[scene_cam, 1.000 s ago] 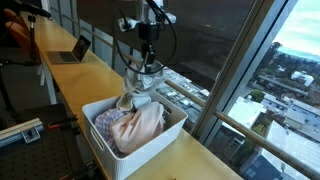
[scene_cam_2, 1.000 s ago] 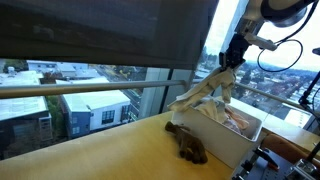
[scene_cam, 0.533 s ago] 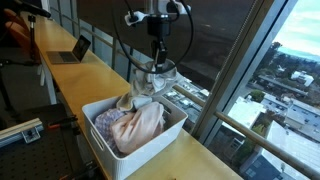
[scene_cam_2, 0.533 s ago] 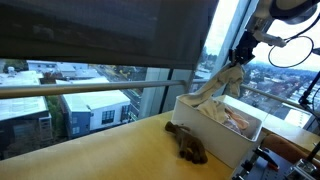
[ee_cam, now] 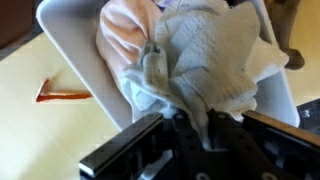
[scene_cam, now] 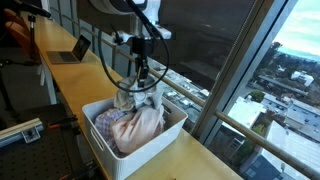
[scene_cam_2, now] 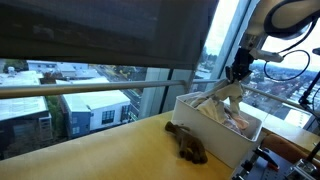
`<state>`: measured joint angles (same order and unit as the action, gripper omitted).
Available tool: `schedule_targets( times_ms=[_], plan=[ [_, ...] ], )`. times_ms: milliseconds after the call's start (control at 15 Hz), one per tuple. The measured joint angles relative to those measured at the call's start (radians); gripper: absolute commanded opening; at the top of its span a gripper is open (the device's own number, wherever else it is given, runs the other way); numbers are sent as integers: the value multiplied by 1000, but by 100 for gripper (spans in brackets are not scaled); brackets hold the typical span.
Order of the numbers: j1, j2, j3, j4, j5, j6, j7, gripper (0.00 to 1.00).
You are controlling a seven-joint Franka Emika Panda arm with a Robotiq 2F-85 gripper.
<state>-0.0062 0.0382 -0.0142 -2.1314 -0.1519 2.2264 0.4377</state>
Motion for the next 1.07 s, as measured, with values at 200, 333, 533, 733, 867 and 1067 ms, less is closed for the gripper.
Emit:
schedule_targets(
  times_ms=[200,333,533,733,867,1067],
  plan=[
    [24,37,11,-28,0,26,6,5],
    [27,59,11,-38,0,43,6,43],
    [24,82,-2,-50,0,59,6,57],
    [19,67,-16,-49,-25,61,7,79],
    [25,21,-14,-41,-75,55,23,93],
    [64,-64,31,-11,-136,19,68,100]
  ],
)
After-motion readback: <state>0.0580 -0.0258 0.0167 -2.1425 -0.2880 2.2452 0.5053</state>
